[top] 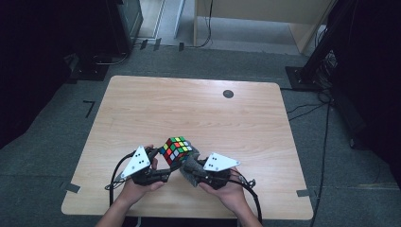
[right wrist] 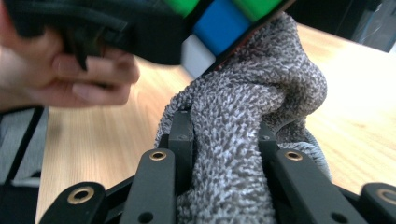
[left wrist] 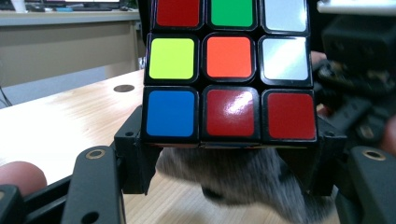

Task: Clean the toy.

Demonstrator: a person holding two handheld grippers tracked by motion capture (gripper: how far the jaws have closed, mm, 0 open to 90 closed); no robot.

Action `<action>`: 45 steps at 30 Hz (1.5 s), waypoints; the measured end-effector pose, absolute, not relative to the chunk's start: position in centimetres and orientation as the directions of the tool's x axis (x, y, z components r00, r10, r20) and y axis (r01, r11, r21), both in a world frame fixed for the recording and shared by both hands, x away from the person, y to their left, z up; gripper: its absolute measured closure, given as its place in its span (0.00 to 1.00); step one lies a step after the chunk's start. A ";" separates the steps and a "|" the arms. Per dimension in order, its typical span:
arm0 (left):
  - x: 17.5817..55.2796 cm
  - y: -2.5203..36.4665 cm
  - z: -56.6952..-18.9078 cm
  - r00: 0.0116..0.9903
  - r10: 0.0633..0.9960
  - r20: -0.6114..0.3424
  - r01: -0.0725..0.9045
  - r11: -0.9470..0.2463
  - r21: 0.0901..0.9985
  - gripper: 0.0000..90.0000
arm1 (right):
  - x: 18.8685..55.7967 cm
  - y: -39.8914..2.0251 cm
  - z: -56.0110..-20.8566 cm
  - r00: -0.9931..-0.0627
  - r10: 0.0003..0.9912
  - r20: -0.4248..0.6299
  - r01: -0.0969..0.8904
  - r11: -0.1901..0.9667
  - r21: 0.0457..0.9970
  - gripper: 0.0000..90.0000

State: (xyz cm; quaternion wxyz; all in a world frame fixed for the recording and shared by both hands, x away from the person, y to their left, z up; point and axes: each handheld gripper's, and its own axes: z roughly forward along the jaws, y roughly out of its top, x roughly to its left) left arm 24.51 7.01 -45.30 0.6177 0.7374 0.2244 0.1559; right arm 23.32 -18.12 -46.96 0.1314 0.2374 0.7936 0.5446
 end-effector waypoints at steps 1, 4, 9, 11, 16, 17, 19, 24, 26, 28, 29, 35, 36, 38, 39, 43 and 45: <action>24.5 7.0 -45.3 0.851 0.522 -0.048 0.138 -0.134 0.981 0.38 | 23.3 -18.1 -46.9 -0.849 0.526 0.043 0.231 0.297 0.926 0.79; 24.4 6.9 -45.3 0.854 0.519 -0.035 0.129 -0.147 0.981 0.38 | 23.6 -19.4 -46.2 -0.816 0.576 0.052 0.220 0.227 0.949 0.79; 24.4 6.9 -45.3 0.853 0.520 -0.048 0.138 -0.135 0.981 0.38 | 23.6 -19.8 -46.1 -0.817 0.571 0.077 0.221 0.187 0.957 0.79; 24.5 7.1 -45.2 0.846 0.531 -0.052 0.141 -0.128 0.982 0.38 | 23.6 -19.0 -46.6 -0.845 0.529 0.082 0.246 0.247 0.937 0.79; 24.6 7.4 -45.2 0.832 0.548 -0.085 0.155 -0.083 0.984 0.38 | 23.2 -17.2 -47.9 -0.865 0.496 0.079 0.259 0.306 0.916 0.79; 24.7 7.4 -45.2 0.830 0.551 -0.086 0.157 -0.084 0.984 0.38 | 23.2 -17.1 -47.9 -0.867 0.493 0.072 0.256 0.316 0.914 0.79; 24.7 7.4 -45.2 0.826 0.556 -0.088 0.161 -0.083 0.984 0.38 | 23.2 -17.1 -47.9 -0.857 0.511 0.062 0.253 0.314 0.915 0.79; 24.9 7.7 -45.2 0.820 0.563 -0.101 0.177 -0.082 0.981 0.38 | 24.5 -20.0 -47.5 -0.746 0.656 0.117 0.318 0.197 0.927 0.76; 25.0 7.6 -45.3 0.814 0.571 -0.101 0.186 -0.091 0.978 0.38 | 24.9 -21.3 -47.6 -0.695 0.712 0.099 0.317 0.180 0.931 0.75; 25.1 7.6 -45.4 0.815 0.571 -0.101 0.191 -0.100 0.976 0.38 | 25.2 -22.4 -47.8 -0.644 0.758 0.101 0.334 0.160 0.929 0.75; 25.1 7.5 -45.5 0.813 0.573 -0.100 0.193 -0.104 0.976 0.38 | 25.4 -22.8 -47.9 -0.622 0.779 0.079 0.335 0.174 0.926 0.75; 25.4 7.3 -45.7 0.810 0.576 -0.108 0.219 -0.126 0.968 0.38 | 26.6 -24.1 -48.6 -0.519 0.854 -0.031 0.382 0.264 0.885 0.67; 25.5 7.2 -45.8 0.809 0.578 -0.111 0.225 -0.130 0.966 0.38 | 26.7 -24.3 -48.6 -0.493 0.869 -0.042 0.404 0.271 0.874 0.66; 25.6 7.2 -45.9 0.805 0.581 -0.117 0.237 -0.134 0.962 0.38 | 26.9 -24.7 -48.6 -0.461 0.887 -0.008 0.466 0.250 0.849 0.57; 25.6 7.2 -45.9 0.805 0.581 -0.119 0.239 -0.135 0.962 0.38 | 27.1 -24.9 -48.5 -0.460 0.888 0.019 0.474 0.227 0.851 0.52; 25.8 7.2 -45.8 0.809 0.575 -0.125 0.250 -0.144 0.957 0.38 | 26.6 -25.2 -47.7 -0.446 0.894 -0.037 0.383 0.229 0.895 0.35; 25.9 7.2 -45.7 0.812 0.569 -0.131 0.260 -0.151 0.954 0.38 | 26.3 -25.3 -47.2 -0.466 0.884 -0.031 0.320 0.201 0.926 0.33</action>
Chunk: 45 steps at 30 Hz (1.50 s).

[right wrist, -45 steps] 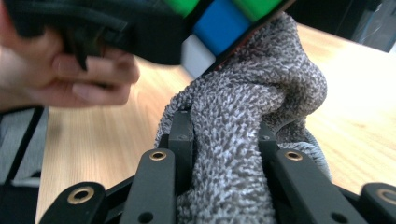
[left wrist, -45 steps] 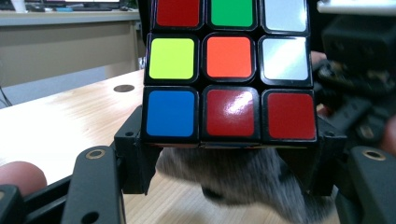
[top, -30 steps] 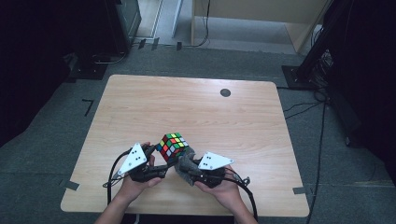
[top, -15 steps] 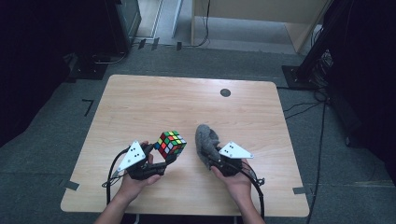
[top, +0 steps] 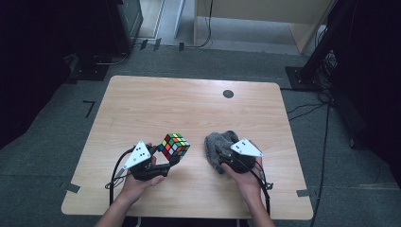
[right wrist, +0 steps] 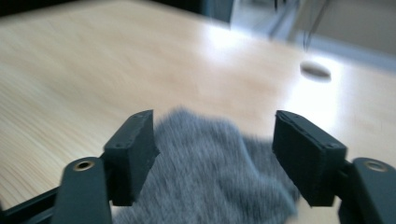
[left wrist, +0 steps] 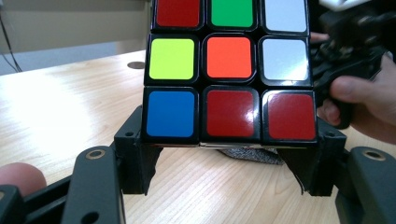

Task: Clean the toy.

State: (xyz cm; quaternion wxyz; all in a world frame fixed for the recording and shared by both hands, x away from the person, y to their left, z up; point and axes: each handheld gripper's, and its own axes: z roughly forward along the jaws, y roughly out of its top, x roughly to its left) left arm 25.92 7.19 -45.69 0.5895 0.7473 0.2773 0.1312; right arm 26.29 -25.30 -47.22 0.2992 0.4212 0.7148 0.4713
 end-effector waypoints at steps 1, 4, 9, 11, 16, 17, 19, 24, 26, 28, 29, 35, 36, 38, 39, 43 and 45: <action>26.0 7.2 -45.7 0.812 0.567 -0.135 0.265 -0.153 0.952 0.38 | 26.1 -25.4 -47.0 -0.482 0.876 -0.025 0.291 0.187 0.938 0.33; 26.3 7.3 -45.5 0.808 0.568 -0.159 0.287 -0.142 0.947 0.38 | 25.6 -25.0 -46.6 -0.558 0.829 -0.030 0.205 0.173 0.963 0.34; 26.8 7.6 -45.3 0.798 0.565 -0.208 0.334 -0.128 0.934 0.38 | 24.8 -23.0 -47.1 -0.664 0.738 -0.121 0.074 0.226 0.971 0.35; 26.9 7.6 -45.2 0.798 0.561 -0.221 0.351 -0.134 0.927 0.38 | 24.6 -22.1 -47.4 -0.687 0.708 -0.160 0.026 0.244 0.969 0.35; 27.0 7.3 -45.1 0.805 0.541 -0.244 0.377 -0.147 0.915 0.38 | 23.8 -20.1 -48.0 -0.698 0.671 -0.251 -0.075 0.280 0.957 0.34; 27.0 7.2 -45.1 0.807 0.537 -0.247 0.380 -0.151 0.913 0.38 | 23.7 -19.8 -48.1 -0.700 0.663 -0.266 -0.088 0.289 0.953 0.34; 27.0 7.2 -45.0 0.810 0.522 -0.268 0.394 -0.145 0.908 0.38 | 23.5 -19.3 -48.3 -0.700 0.647 -0.302 -0.125 0.305 0.944 0.34; 27.1 7.0 -44.9 0.813 0.492 -0.312 0.426 -0.136 0.894 0.38 | 23.1 -18.6 -48.3 -0.697 0.623 -0.356 -0.188 0.320 0.929 0.32; 27.2 6.8 -45.0 0.817 0.467 -0.339 0.444 -0.134 0.886 0.38 | 22.9 -18.3 -48.3 -0.691 0.616 -0.378 -0.207 0.331 0.920 0.32; 27.2 6.6 -45.1 0.822 0.446 -0.354 0.457 -0.145 0.877 0.38 | 22.8 -18.1 -48.4 -0.683 0.607 -0.407 -0.228 0.353 0.908 0.31; 27.2 6.4 -45.2 0.825 0.438 -0.358 0.462 -0.155 0.873 0.38 | 22.8 -18.0 -48.4 -0.681 0.604 -0.414 -0.230 0.360 0.904 0.31; 27.3 5.7 -45.5 0.819 0.415 -0.397 0.503 -0.185 0.844 0.38 | 22.7 -17.7 -48.7 -0.669 0.587 -0.457 -0.266 0.385 0.884 0.35; 27.3 5.8 -45.6 0.815 0.414 -0.406 0.513 -0.186 0.838 0.38 | 22.6 -17.6 -48.7 -0.661 0.580 -0.476 -0.282 0.396 0.874 0.36; 27.5 5.9 -45.7 0.808 0.397 -0.435 0.533 -0.180 0.827 0.38 | 22.5 -17.6 -48.7 -0.653 0.569 -0.499 -0.293 0.418 0.860 0.38; 27.6 5.9 -45.7 0.804 0.387 -0.452 0.543 -0.169 0.823 0.37 | 22.5 -17.6 -48.6 -0.657 0.568 -0.496 -0.291 0.416 0.862 0.38; 27.6 6.1 -45.4 0.819 0.384 -0.426 0.519 -0.179 0.836 0.27 | 22.8 -18.1 -48.5 -0.668 0.582 -0.465 -0.250 0.413 0.876 0.38; 27.6 6.3 -45.4 0.831 0.396 -0.390 0.491 -0.194 0.850 0.24 | 23.0 -18.5 -48.4 -0.670 0.594 -0.446 -0.219 0.416 0.883 0.38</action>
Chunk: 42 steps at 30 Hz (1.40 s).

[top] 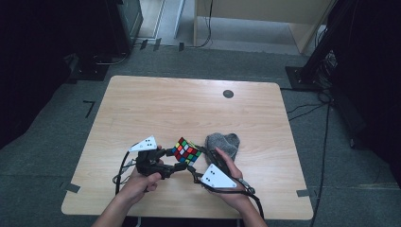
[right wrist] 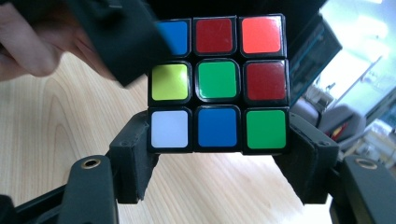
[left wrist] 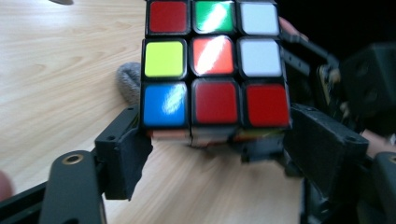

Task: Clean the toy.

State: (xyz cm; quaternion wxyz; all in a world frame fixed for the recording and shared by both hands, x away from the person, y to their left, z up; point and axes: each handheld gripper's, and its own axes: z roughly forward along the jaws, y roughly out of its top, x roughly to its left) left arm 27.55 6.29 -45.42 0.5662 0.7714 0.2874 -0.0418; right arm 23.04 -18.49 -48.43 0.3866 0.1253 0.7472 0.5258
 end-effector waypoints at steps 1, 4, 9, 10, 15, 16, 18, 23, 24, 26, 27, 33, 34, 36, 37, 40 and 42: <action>27.5 6.4 -45.4 0.833 0.399 -0.384 0.485 -0.190 0.854 0.22 | 23.2 -18.8 -48.4 -0.667 0.603 -0.438 -0.200 0.421 0.885 0.38; 27.5 7.0 -45.6 0.844 0.418 -0.337 0.440 -0.179 0.880 0.20 | 23.7 -19.7 -48.3 -0.673 0.622 -0.400 -0.146 0.419 0.896 0.38; 27.3 7.2 -46.6 0.848 0.504 -0.167 0.334 -0.263 0.905 0.23 | 24.2 -21.1 -47.5 -0.691 0.670 -0.270 -0.035 0.343 0.939 0.38; 27.1 7.1 -46.7 0.848 0.513 -0.133 0.308 -0.272 0.912 0.25 | 24.3 -21.3 -47.4 -0.697 0.677 -0.237 -0.012 0.319 0.948 0.38; 26.3 6.3 -46.9 0.848 0.530 0.011 0.199 -0.337 0.920 0.25 | 24.4 -21.6 -46.4 -0.726 0.687 -0.020 0.158 0.195 0.968 0.38; 26.1 6.2 -47.0 0.847 0.531 0.031 0.185 -0.349 0.919 0.24 | 24.4 -21.6 -46.2 -0.731 0.682 0.022 0.192 0.174 0.966 0.38; 25.7 5.7 -47.2 0.843 0.530 0.096 0.136 -0.383 0.914 0.23 | 24.3 -21.3 -45.9 -0.734 0.672 0.095 0.247 0.134 0.960 0.38; 25.2 5.0 -47.5 0.833 0.525 0.176 0.077 -0.424 0.902 0.20 | 24.2 -20.4 -46.0 -0.743 0.646 0.173 0.324 0.120 0.938 0.38; 25.1 4.9 -47.6 0.830 0.526 0.188 0.070 -0.432 0.899 0.20 | 24.2 -20.2 -46.0 -0.744 0.641 0.187 0.338 0.120 0.934 0.38; 25.0 4.7 -47.7 0.824 0.528 0.208 0.059 -0.445 0.894 0.19 | 24.2 -19.9 -46.1 -0.745 0.629 0.219 0.364 0.109 0.925 0.38; 25.0 4.6 -47.8 0.821 0.527 0.222 0.048 -0.450 0.892 0.19 | 24.2 -19.8 -46.2 -0.747 0.621 0.235 0.375 0.103 0.921 0.38; 24.4 4.2 -47.9 0.816 0.503 0.284 -0.010 -0.480 0.877 0.18 | 24.0 -19.2 -46.1 -0.749 0.603 0.275 0.410 0.094 0.907 0.38; 24.4 4.2 -48.0 0.815 0.499 0.295 -0.017 -0.488 0.873 0.18 | 24.0 -19.1 -46.2 -0.746 0.603 0.281 0.418 0.097 0.903 0.38; 24.4 4.1 -48.2 0.810 0.496 0.313 -0.026 -0.502 0.864 0.19 | 24.1 -19.0 -46.3 -0.743 0.603 0.292 0.436 0.104 0.894 0.38; 24.3 4.1 -48.2 0.810 0.493 0.318 -0.031 -0.506 0.862 0.19 | 24.1 -19.0 -46.4 -0.740 0.601 0.303 0.448 0.105 0.888 0.38; 24.2 4.1 -48.2 0.803 0.490 0.338 -0.050 -0.511 0.858 0.22 | 24.3 -18.8 -46.6 -0.735 0.592 0.329 0.477 0.107 0.873 0.38; 24.1 4.2 -48.1 0.801 0.485 0.350 -0.064 -0.512 0.856 0.28 | 24.3 -18.7 -46.7 -0.728 0.589 0.351 0.500 0.104 0.860 0.38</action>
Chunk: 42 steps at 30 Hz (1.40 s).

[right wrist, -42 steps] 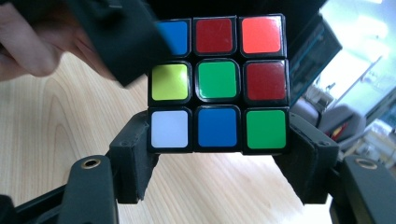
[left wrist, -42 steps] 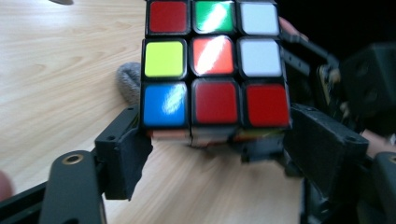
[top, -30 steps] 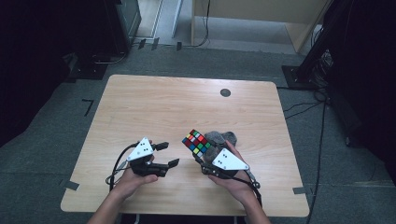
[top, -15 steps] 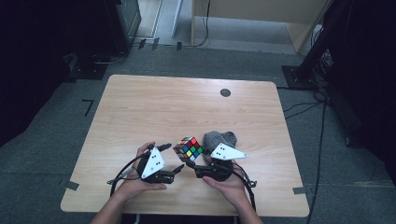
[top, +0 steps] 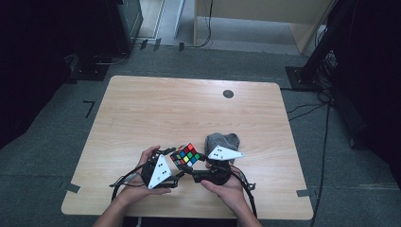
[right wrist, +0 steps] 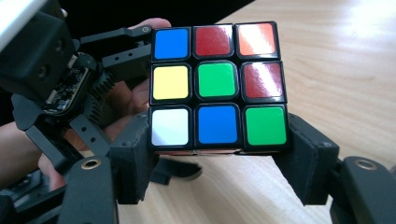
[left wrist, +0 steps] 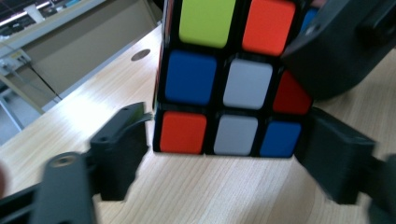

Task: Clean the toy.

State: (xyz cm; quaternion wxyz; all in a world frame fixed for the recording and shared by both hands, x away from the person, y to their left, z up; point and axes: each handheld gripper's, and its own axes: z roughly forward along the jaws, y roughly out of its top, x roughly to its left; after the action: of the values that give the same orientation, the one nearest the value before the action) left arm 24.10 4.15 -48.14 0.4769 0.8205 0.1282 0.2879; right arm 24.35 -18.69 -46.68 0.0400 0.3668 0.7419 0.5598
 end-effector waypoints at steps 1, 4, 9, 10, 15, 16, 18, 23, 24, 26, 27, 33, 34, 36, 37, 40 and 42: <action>24.1 4.2 -48.1 0.801 0.482 0.355 -0.069 -0.515 0.854 0.31 | 24.4 -18.7 -46.7 -0.722 0.590 0.362 0.512 0.103 0.853 0.38; 23.9 4.1 -48.2 0.795 0.477 0.374 -0.084 -0.524 0.848 0.33 | 24.6 -18.7 -46.9 -0.706 0.589 0.394 0.543 0.093 0.834 0.38; 23.8 4.1 -48.2 0.789 0.477 0.388 -0.100 -0.523 0.846 0.35 | 24.8 -18.8 -46.9 -0.693 0.580 0.429 0.571 0.077 0.818 0.38; 23.8 4.1 -48.2 0.789 0.478 0.387 -0.100 -0.521 0.848 0.37 | 24.9 -18.9 -47.0 -0.691 0.576 0.437 0.574 0.071 0.816 0.38; 23.8 4.3 -48.0 0.790 0.488 0.371 -0.094 -0.502 0.860 0.37 | 25.1 -19.1 -47.2 -0.691 0.546 0.474 0.586 0.040 0.809 0.37; 23.8 4.4 -47.9 0.791 0.497 0.355 -0.084 -0.487 0.869 0.37 | 25.1 -19.1 -47.2 -0.694 0.542 0.473 0.582 0.037 0.812 0.35; 24.0 4.6 -47.8 0.791 0.513 0.334 -0.066 -0.472 0.879 0.37 | 25.1 -19.3 -47.1 -0.697 0.548 0.463 0.569 0.029 0.822 0.29; 25.0 5.6 -47.7 0.779 0.563 0.276 0.005 -0.445 0.896 0.37 | 25.2 -20.5 -46.3 -0.697 0.575 0.428 0.523 0.000 0.852 0.21; 25.2 5.9 -47.7 0.777 0.575 0.258 0.023 -0.435 0.900 0.37 | 25.2 -20.9 -46.0 -0.697 0.591 0.405 0.504 0.003 0.864 0.20; 25.6 6.3 -47.7 0.769 0.598 0.223 0.058 -0.414 0.909 0.37 | 25.3 -21.9 -45.4 -0.688 0.632 0.356 0.466 0.009 0.885 0.20; 25.8 6.4 -47.7 0.766 0.609 0.208 0.076 -0.407 0.910 0.37 | 25.3 -22.5 -45.1 -0.677 0.661 0.323 0.449 0.023 0.893 0.20; 26.3 6.9 -47.5 0.764 0.628 0.148 0.132 -0.377 0.917 0.37 | 25.9 -25.2 -46.1 -0.593 0.805 0.027 0.411 0.274 0.870 0.23; 26.3 6.9 -47.5 0.766 0.628 0.141 0.136 -0.372 0.918 0.37 | 26.1 -25.4 -46.5 -0.588 0.808 0.040 0.431 0.271 0.861 0.22; 26.4 6.9 -47.5 0.767 0.629 0.131 0.145 -0.368 0.918 0.37 | 26.6 -25.4 -47.3 -0.552 0.833 0.037 0.465 0.270 0.843 0.23; 26.4 6.8 -47.5 0.768 0.628 0.126 0.150 -0.367 0.918 0.37 | 26.9 -25.3 -47.8 -0.542 0.839 0.040 0.481 0.271 0.834 0.23; 26.4 6.8 -47.5 0.769 0.628 0.121 0.154 -0.366 0.918 0.37 | 27.5 -24.5 -49.4 -0.530 0.848 0.012 0.520 0.314 0.794 0.23; 26.4 6.8 -47.4 0.771 0.627 0.116 0.157 -0.363 0.919 0.37 | 28.0 -24.4 -50.5 -0.514 0.857 0.038 0.572 0.309 0.760 0.22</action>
State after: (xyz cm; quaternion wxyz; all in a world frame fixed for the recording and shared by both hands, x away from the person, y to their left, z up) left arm 26.37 6.83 -47.44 0.5075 0.7924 0.2472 0.2313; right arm 28.03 -24.36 -50.50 0.1910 0.4545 0.7862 0.3727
